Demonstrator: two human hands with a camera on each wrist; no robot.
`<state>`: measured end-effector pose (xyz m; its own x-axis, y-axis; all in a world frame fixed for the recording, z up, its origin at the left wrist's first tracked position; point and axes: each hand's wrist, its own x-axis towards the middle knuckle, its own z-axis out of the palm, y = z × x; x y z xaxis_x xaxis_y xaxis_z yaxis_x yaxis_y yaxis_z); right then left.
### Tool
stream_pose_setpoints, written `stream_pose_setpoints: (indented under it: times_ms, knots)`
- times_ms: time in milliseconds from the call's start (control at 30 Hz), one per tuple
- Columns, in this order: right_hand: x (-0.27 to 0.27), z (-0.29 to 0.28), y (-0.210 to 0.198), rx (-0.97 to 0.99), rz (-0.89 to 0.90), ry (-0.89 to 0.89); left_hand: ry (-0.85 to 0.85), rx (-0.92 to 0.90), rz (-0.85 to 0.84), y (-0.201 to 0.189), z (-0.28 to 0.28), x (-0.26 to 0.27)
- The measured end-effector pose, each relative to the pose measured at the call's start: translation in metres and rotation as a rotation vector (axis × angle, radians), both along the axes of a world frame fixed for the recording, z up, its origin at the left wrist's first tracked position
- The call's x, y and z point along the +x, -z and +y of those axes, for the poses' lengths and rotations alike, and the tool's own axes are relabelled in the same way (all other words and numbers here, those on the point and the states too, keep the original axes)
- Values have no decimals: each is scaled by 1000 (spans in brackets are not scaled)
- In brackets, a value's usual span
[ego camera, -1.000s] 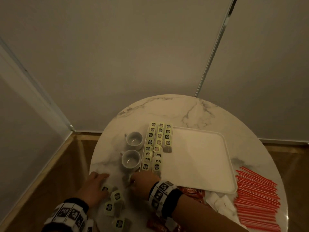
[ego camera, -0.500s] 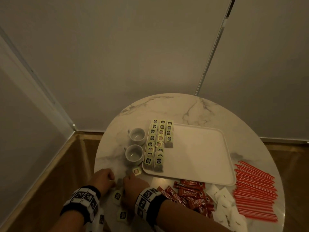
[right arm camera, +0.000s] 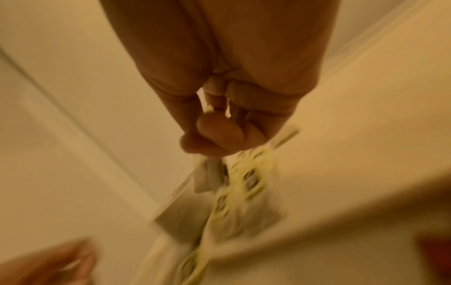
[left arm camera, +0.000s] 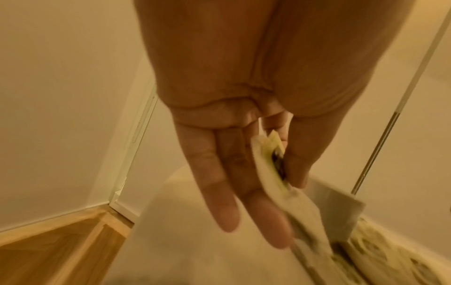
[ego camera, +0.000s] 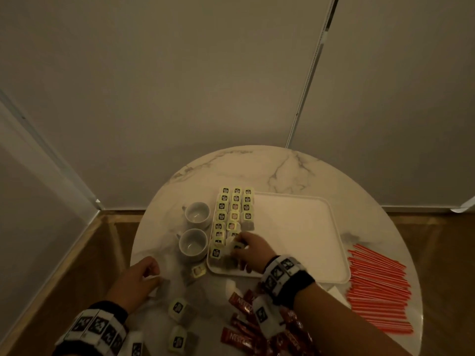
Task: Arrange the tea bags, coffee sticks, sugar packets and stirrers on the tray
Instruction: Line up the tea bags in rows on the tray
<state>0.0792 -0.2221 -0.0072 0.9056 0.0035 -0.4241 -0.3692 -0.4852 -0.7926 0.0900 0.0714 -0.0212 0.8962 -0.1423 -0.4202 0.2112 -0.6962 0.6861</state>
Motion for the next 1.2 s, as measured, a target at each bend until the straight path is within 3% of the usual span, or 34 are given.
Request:
stream_pose_setpoints:
  times_ms: [167,367,533,867,1033,1133,1200]
  knots:
    - [32,-43,14,-42,81,186,-148,-221,51,-29,-15,-2]
    - [60,-56,36,-258,77,180,-32,-278,-6,-60,-50,1]
    - [73,-55,44,-324,44,236,75,-287,-45,-68,-86,5]
    - [82,-53,51,-381,46,224,171,-335,17,-54,-131,18]
    - [79,-55,49,-295,23,306,193,-299,-6,-45,-146,26]
    - [68,-62,36,-124,-49,396,177,-267,0,-39,-157,31]
    - [54,-62,24,53,-61,354,168,-260,-2,-34,-164,35]
